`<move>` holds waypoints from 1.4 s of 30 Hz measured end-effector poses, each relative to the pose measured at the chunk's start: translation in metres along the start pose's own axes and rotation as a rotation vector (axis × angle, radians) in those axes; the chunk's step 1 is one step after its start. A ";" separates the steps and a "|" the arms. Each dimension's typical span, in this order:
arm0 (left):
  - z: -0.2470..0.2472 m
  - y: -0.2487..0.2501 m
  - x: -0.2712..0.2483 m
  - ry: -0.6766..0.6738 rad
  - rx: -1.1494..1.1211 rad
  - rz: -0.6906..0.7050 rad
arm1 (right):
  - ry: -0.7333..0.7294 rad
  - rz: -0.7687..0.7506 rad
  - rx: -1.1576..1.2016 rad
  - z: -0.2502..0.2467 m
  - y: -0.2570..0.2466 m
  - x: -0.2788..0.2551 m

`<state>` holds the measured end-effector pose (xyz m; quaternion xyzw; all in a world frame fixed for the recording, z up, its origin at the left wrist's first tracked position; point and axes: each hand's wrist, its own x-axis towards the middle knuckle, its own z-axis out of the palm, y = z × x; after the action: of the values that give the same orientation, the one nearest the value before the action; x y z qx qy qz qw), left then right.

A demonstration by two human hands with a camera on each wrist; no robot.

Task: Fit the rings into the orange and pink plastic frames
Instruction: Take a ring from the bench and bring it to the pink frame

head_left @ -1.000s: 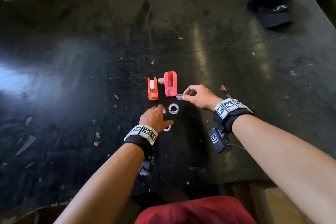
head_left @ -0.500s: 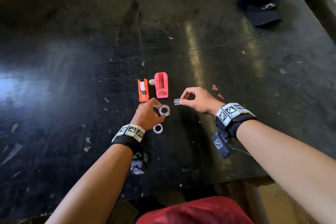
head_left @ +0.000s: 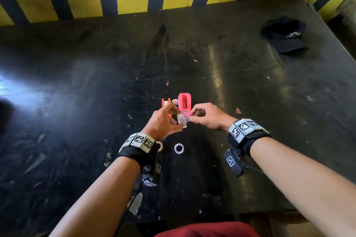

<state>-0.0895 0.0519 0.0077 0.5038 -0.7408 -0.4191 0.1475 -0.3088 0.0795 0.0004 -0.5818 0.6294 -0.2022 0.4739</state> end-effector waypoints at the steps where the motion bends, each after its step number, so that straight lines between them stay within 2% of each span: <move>1: -0.002 0.001 0.000 0.004 -0.003 0.007 | -0.004 -0.002 0.006 0.001 -0.002 0.001; 10: -0.013 0.000 -0.002 -0.005 -0.032 0.052 | 0.008 -0.008 0.061 0.008 -0.012 -0.001; 20: -0.014 0.000 -0.003 -0.027 -0.027 0.028 | 0.012 -0.006 0.033 0.009 -0.013 -0.003; 26: -0.015 -0.001 -0.003 -0.017 -0.040 0.009 | 0.043 0.056 0.023 0.005 -0.009 0.001; 29: -0.017 0.000 0.000 -0.009 -0.048 -0.010 | 0.119 0.106 -0.100 0.000 0.000 0.014; 34: -0.023 -0.003 0.010 0.020 -0.028 -0.009 | 0.038 0.209 -0.442 -0.002 0.014 0.055; 39: -0.026 -0.016 0.015 0.031 -0.013 -0.004 | 0.003 0.108 -0.553 0.021 0.033 0.088; 42: -0.029 -0.023 0.014 0.027 -0.011 -0.006 | 0.045 0.102 -0.557 0.031 0.038 0.095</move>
<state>-0.0629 0.0228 0.0047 0.5109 -0.7348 -0.4168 0.1591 -0.2919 0.0103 -0.0784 -0.6525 0.6995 -0.0102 0.2912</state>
